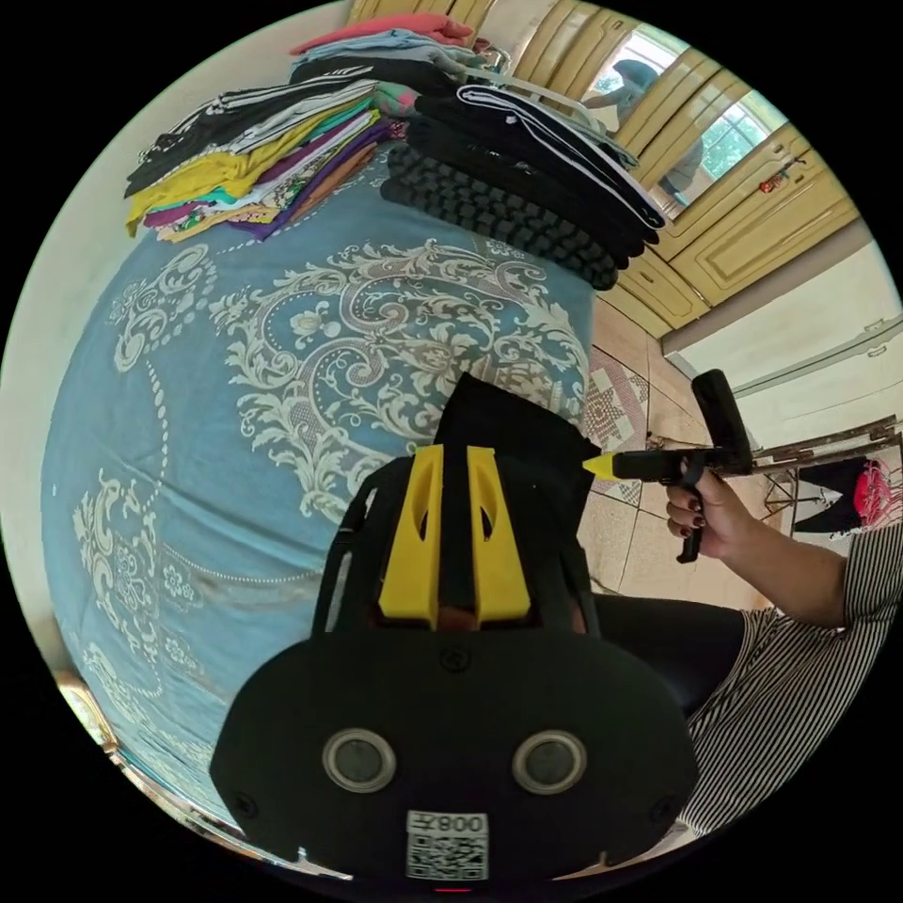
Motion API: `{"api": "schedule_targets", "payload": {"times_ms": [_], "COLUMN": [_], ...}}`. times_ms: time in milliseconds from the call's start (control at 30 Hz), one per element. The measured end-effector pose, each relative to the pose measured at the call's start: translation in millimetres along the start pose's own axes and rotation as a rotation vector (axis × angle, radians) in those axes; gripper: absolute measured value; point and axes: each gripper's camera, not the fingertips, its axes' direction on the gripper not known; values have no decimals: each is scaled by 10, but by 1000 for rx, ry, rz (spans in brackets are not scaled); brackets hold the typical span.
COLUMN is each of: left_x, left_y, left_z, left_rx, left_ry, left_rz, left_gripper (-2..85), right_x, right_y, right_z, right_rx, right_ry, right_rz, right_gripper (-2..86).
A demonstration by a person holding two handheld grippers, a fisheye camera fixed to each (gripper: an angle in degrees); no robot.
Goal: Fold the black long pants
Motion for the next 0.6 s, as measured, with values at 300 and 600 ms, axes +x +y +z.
{"api": "schedule_targets", "payload": {"times_ms": [300, 600], "left_x": [167, 309], "left_y": [-355, -318], "left_z": [267, 54], "left_rx": [-110, -29], "left_ry": [-110, -141], "left_rz": [74, 79], "left_gripper": [10, 5], "right_x": [-98, -301], "right_y": [25, 88], "right_z": [31, 66], "right_rx": [-9, -8], "right_ry": [26, 54], "right_rz": [-33, -113], "right_gripper": [16, 13]}}
